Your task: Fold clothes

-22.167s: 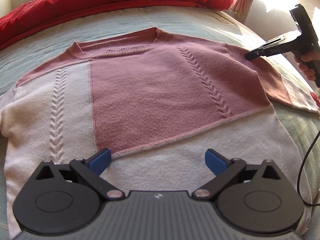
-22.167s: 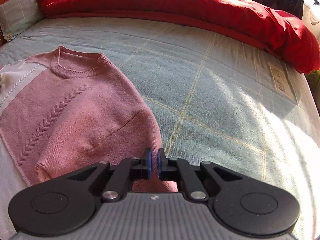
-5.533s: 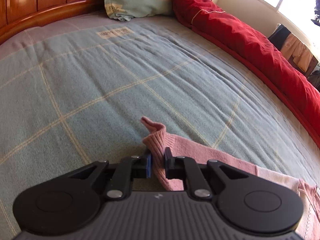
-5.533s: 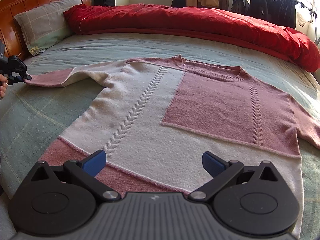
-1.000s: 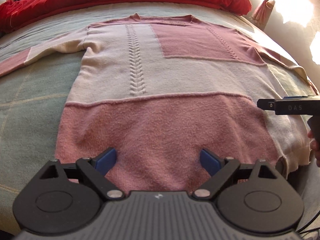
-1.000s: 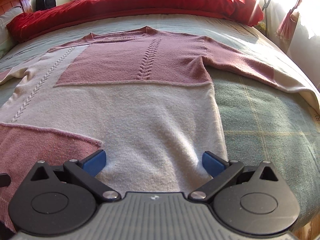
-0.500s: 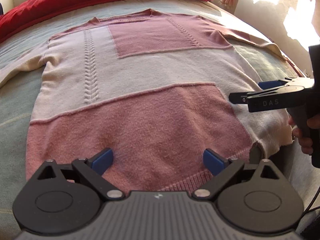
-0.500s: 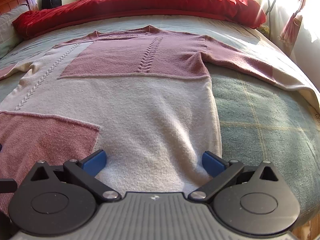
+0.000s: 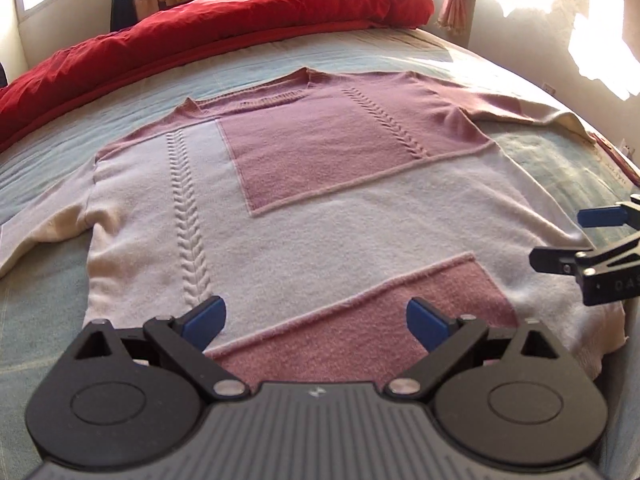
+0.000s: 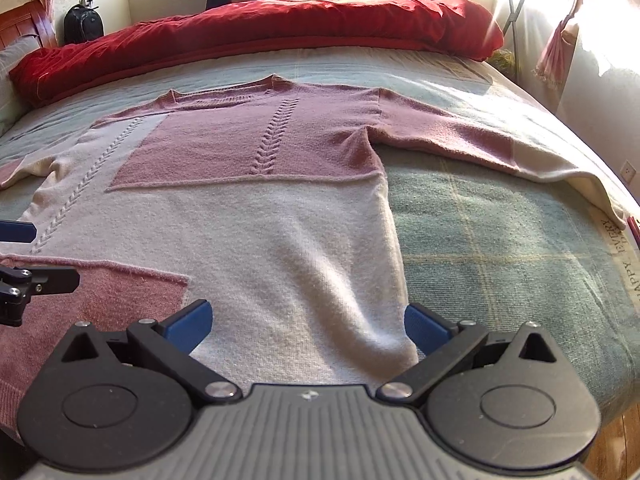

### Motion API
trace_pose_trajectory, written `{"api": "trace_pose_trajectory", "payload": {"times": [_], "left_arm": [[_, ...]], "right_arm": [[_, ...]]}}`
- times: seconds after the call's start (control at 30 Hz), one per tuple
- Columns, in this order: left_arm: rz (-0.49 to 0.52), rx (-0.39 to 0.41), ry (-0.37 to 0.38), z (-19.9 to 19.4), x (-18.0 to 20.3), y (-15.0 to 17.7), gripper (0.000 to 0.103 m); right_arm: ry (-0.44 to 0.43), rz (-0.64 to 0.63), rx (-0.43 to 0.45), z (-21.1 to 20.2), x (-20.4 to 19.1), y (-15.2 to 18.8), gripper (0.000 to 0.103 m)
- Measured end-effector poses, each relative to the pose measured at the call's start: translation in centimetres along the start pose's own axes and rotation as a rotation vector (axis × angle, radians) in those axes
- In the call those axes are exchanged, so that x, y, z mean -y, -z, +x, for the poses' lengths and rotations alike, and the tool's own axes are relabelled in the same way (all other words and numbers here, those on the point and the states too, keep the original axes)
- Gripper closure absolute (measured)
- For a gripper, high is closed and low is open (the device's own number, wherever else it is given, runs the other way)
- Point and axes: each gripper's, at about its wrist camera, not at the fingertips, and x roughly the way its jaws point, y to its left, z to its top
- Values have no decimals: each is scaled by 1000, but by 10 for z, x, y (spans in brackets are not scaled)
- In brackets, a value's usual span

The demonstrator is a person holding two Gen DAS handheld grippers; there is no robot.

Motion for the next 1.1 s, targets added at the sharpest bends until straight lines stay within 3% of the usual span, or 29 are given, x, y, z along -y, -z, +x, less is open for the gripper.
{"api": "trace_pose_trajectory", "payload": {"times": [0.13,0.23,0.37,0.57,0.67,0.77,0.9,1.1], "left_arm": [[43,-38,-5,1,9,20,7],[112,-61,9,-17,19,44,7],[125,-86,54,-39,15,58,7],[7,-42,-15,-56,-24,41,7],[-59,-44,-42,-56,-43,35,7],[-63,-62,-69,-54,-47,37,7],[-52,-95,-77,-47,-41,38,7],[-27,-108,-77,-35,-29,32,7]], "right_arm": [[15,38,23,-5,11,-1,0],[12,81,12,-4,20,-3,0],[-1,131,3,-3,24,-7,0],[-74,93,41,-1,-18,-12,0],[-38,27,43,11,-43,-12,0],[-1,-27,42,22,-63,-10,0],[8,31,-6,28,-43,6,0],[-39,147,27,16,-8,13,0]]}}
